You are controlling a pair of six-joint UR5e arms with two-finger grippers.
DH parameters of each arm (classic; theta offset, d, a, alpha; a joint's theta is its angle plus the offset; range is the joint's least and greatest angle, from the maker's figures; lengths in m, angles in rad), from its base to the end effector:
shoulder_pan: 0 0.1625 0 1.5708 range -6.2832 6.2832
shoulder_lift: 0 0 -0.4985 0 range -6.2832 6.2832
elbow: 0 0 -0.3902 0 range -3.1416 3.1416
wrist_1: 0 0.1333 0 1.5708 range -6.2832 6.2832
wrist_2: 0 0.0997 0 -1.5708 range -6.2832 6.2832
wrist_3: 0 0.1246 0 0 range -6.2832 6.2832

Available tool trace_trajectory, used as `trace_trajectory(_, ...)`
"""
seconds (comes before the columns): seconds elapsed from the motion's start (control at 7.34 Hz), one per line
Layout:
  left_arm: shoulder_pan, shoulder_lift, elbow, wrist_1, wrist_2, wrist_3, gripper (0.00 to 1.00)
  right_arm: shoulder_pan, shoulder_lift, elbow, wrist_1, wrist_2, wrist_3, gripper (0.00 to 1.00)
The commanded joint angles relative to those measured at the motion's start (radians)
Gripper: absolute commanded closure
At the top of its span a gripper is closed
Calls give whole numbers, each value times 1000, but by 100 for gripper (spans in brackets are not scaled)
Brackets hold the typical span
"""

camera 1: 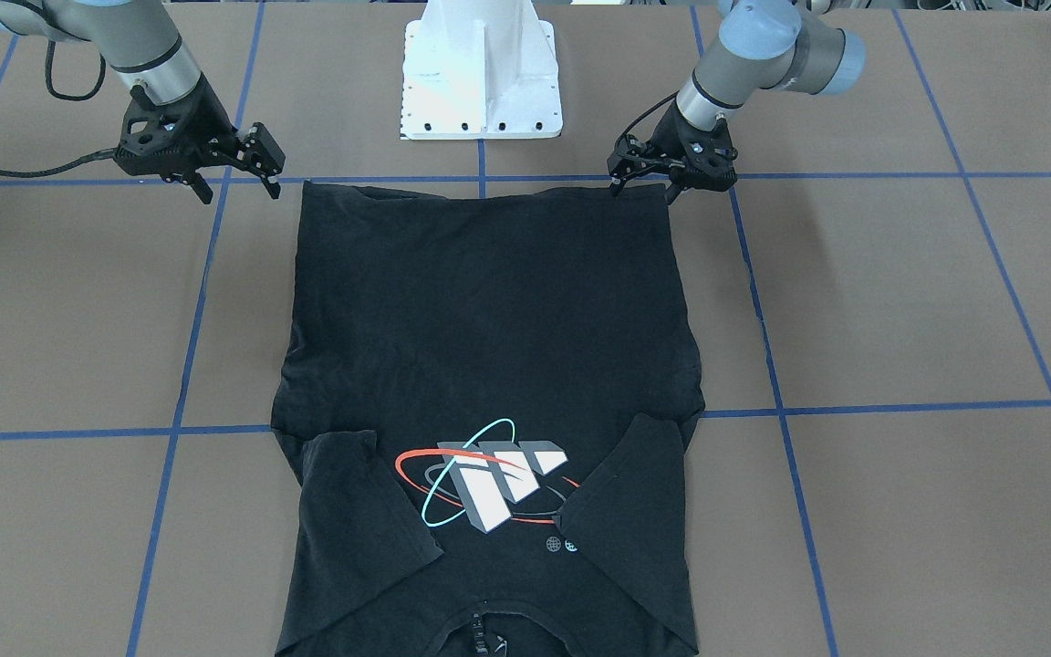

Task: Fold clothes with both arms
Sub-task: 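Move both grippers down to the hem corners nearest the robot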

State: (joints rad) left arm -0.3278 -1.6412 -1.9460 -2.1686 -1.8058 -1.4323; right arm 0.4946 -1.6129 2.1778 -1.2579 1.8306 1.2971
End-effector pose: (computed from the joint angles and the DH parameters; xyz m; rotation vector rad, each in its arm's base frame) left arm 0.4796 -0.2733 0.4664 0.0324 1.0590 -0.0487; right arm -0.3611 -0.3098 0.4519 0.1019 -0.8999 0.0916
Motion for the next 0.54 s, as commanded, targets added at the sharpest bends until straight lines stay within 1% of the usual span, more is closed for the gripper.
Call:
trace_trajectory(0.0,7,26,1,0,2,1,0,-1,1,0,0,-1,1,0)
trace_trajectory(0.27,19,24,9,0,0,1,1,-1,1,0,0,-1,-1,0)
trace_trajectory(0.41,29,24,12,0,0,-2,8,-1,-1,0,0,-1,-1,0)
